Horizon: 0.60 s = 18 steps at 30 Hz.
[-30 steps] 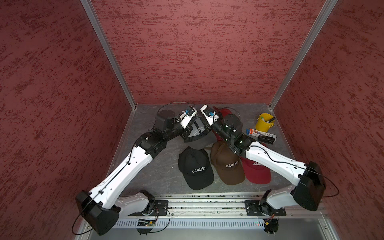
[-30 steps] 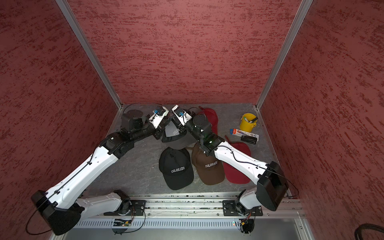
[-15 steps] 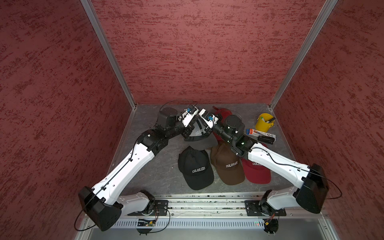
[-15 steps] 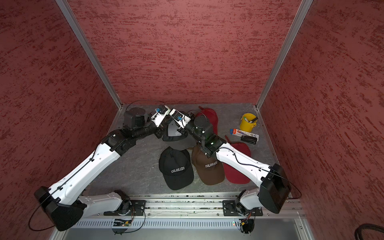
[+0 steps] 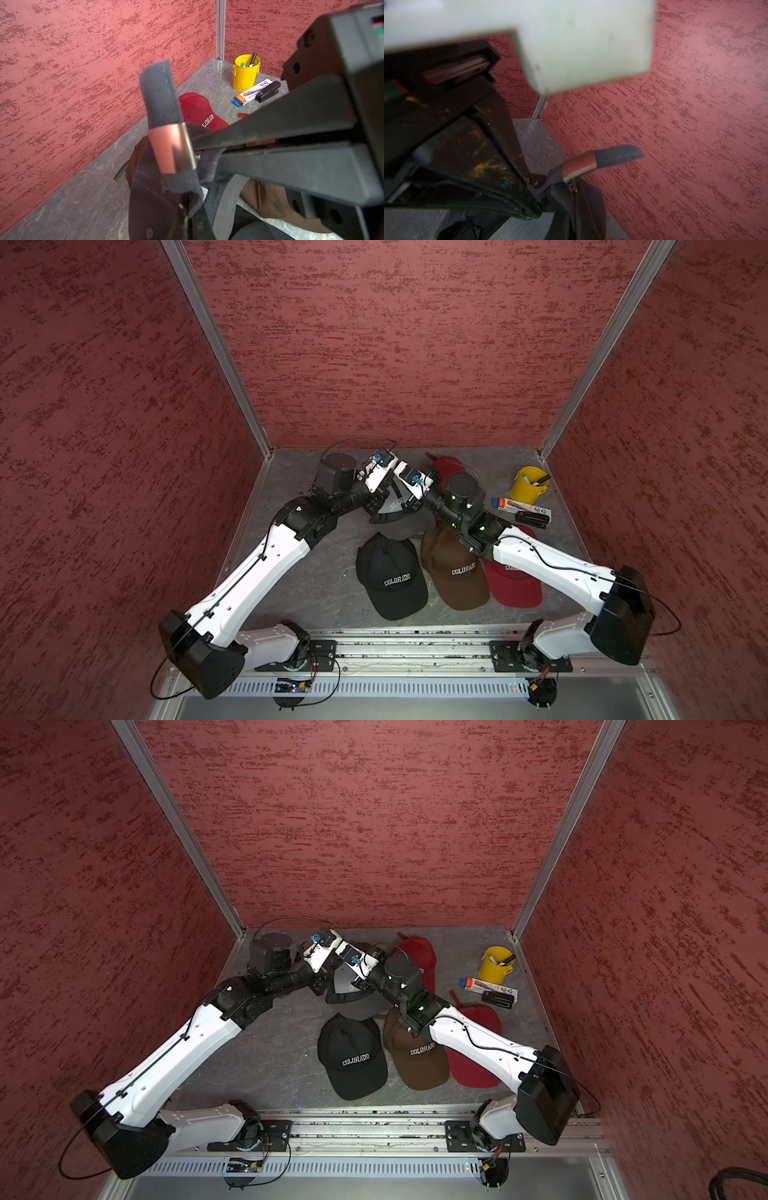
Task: Open the adjustable buckle of the baseball cap
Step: Pull the adjustable strap on the baseball cap.
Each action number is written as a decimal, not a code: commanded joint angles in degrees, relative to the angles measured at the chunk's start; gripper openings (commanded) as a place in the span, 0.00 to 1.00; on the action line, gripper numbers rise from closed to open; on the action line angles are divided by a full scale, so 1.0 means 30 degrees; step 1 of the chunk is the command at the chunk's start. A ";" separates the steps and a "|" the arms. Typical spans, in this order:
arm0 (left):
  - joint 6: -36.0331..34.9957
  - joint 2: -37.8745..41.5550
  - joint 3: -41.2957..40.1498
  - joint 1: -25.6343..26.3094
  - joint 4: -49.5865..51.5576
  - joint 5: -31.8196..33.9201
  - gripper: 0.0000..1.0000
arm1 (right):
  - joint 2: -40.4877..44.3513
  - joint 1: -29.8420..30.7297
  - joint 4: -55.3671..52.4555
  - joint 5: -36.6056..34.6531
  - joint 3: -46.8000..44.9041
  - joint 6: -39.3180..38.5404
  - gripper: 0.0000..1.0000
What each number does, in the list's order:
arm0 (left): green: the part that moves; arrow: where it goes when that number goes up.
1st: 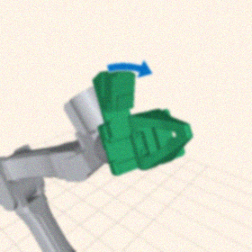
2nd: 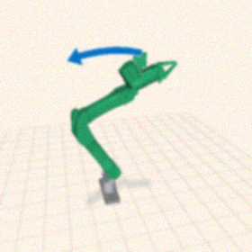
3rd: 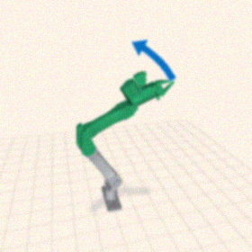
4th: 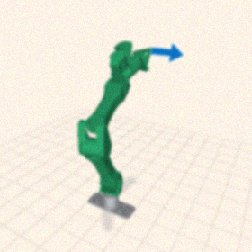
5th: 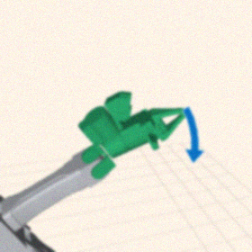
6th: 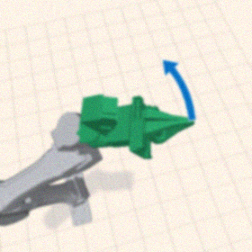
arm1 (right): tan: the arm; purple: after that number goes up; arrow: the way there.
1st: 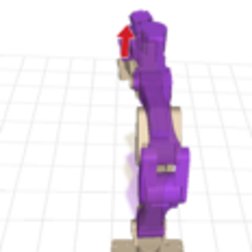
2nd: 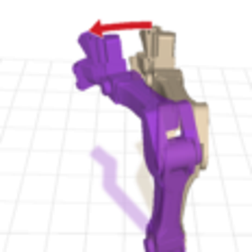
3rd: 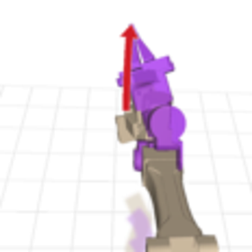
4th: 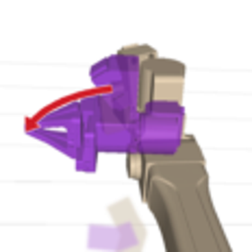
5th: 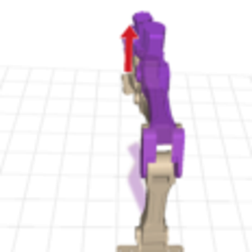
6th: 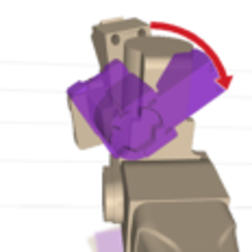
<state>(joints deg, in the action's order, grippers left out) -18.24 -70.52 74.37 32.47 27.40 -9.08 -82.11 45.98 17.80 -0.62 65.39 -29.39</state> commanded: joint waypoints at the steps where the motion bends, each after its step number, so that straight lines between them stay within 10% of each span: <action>1: 0.0334 0.0011 0.0407 0.0032 -0.0181 -0.0226 0.11 | -0.0243 0.0173 0.0687 -0.0690 0.0202 0.0834 0.00; 11: 0.0316 0.0597 -0.0239 0.0251 -0.1072 -0.0220 0.17 | -0.0805 0.0174 0.0812 -0.1469 0.0659 0.2308 0.00; 18: 0.0240 0.0736 -0.0385 0.0339 -0.1226 -0.0144 0.03 | -0.1024 0.0171 0.0716 -0.1581 0.0936 0.2783 0.00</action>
<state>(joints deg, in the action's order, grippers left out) -17.43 -69.67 73.82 32.97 25.56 -8.93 -85.01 46.09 18.65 -3.51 65.82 -22.87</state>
